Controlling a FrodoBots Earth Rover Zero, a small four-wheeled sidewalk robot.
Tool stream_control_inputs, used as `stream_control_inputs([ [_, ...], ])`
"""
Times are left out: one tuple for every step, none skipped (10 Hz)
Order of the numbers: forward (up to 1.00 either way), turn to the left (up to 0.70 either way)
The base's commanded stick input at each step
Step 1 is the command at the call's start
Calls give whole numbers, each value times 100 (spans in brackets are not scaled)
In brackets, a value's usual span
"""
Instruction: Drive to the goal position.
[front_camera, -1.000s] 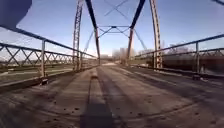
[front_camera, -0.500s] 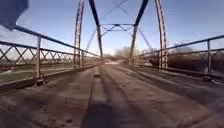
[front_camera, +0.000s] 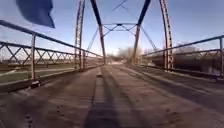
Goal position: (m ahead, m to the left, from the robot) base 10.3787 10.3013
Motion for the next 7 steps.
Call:
stream_control_inputs([
  [70,0],
  [70,0],
  [70,0],
  [70,0],
  [70,0],
  [70,0],
  [70,0],
])
